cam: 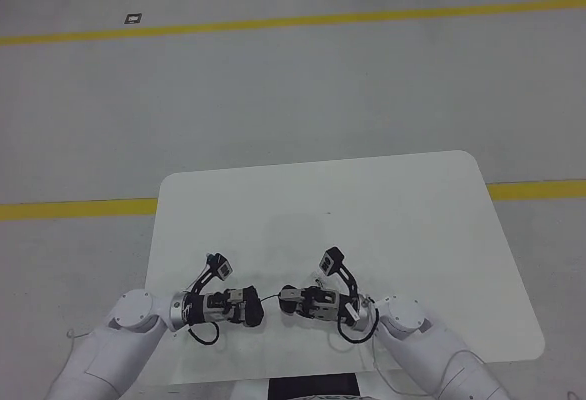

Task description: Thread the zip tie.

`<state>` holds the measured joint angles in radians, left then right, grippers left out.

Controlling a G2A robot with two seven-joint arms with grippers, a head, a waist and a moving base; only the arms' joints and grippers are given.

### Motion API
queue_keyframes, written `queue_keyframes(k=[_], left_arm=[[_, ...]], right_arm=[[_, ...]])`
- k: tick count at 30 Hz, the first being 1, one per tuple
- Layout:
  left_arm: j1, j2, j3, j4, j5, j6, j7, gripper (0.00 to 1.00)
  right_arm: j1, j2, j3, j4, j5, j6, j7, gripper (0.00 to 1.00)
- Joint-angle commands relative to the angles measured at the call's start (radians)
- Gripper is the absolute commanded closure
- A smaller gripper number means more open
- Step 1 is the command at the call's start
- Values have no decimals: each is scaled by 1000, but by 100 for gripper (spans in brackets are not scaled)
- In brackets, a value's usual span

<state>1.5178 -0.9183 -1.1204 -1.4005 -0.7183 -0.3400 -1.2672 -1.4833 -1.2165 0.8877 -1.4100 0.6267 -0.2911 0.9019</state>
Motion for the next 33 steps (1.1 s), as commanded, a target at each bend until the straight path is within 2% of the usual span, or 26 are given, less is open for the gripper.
queue_keyframes(k=[1,4,9,13,24,33], left_arm=[[1,-4,1,5,-24,0,-11,0],[-9,-9,9,2,-7,0,-41,0],[-9,-9,9,2,-7,0,-41,0],[-4,-11,18,-10,-24,7,-3,0],[0,-6,15,-18,-26,17,-11,0],[1,-4,19,-20,-34,16,-10,0]], right_arm=[[-3,-2,-5,1,5,-4,-12,100],[-7,-5,-12,1,18,-1,-28,100],[-7,-5,-12,1,18,-1,-28,100],[-12,-6,-19,-26,-6,1,-52,100],[-15,-8,-15,-38,3,-25,-60,100],[-13,-11,-26,-33,11,-21,-49,100]])
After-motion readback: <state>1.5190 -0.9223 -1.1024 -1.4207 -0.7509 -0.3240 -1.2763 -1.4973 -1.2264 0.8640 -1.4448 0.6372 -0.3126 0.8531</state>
